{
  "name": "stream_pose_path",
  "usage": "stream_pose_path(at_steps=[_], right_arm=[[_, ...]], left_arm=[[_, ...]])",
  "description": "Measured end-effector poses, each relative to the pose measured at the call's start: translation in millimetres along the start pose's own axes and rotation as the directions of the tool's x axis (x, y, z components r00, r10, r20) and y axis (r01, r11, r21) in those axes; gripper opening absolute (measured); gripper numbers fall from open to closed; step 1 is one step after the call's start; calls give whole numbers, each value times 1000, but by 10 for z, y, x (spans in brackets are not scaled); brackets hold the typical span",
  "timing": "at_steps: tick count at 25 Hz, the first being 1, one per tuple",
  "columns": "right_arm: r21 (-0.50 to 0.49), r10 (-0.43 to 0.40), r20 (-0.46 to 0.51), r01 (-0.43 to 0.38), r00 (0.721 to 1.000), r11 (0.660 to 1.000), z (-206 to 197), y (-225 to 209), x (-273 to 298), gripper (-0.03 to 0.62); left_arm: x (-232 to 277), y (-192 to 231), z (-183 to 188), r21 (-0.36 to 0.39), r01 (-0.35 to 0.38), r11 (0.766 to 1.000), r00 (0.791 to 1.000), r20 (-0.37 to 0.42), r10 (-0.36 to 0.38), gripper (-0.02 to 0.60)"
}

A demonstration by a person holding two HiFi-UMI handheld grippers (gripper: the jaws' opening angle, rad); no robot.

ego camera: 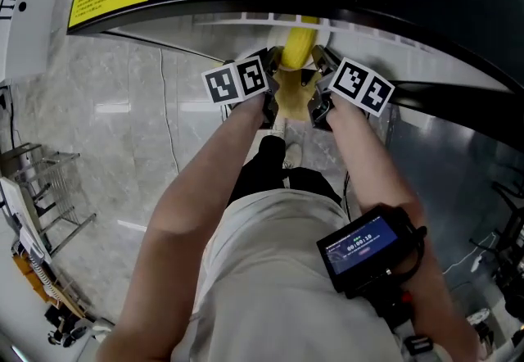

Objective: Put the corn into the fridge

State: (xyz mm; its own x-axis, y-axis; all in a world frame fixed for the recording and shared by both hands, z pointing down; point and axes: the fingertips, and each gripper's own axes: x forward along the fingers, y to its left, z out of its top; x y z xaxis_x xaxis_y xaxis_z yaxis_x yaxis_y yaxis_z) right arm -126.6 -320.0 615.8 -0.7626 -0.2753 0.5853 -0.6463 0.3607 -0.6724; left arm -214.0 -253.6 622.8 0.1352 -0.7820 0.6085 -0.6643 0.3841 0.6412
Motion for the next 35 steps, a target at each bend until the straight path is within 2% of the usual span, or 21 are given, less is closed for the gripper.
stream_pose_path(at_steps=[5, 11, 18, 31, 35], right_arm=[[-9, -26, 11, 26, 1000, 1000, 93, -61, 51, 52], [-37, -77, 59, 79, 995, 996, 171, -102, 134, 52], [-65, -127, 80, 132, 989, 989, 203, -108, 197, 52], [-108, -217, 77, 225, 973, 968, 210, -169, 146, 65], [-124, -221, 92, 231, 971, 965, 263, -194, 88, 83]], left_arm=[[108, -37, 53, 14, -17, 1000, 1000, 23, 16, 52], [215, -45, 143, 65, -78, 995, 995, 65, 73, 52], [289, -15, 219, 119, -126, 985, 991, 67, 119, 54], [300, -67, 182, 225, -192, 955, 981, 58, 184, 61], [263, -137, 220, 301, -218, 928, 975, 99, 197, 71]])
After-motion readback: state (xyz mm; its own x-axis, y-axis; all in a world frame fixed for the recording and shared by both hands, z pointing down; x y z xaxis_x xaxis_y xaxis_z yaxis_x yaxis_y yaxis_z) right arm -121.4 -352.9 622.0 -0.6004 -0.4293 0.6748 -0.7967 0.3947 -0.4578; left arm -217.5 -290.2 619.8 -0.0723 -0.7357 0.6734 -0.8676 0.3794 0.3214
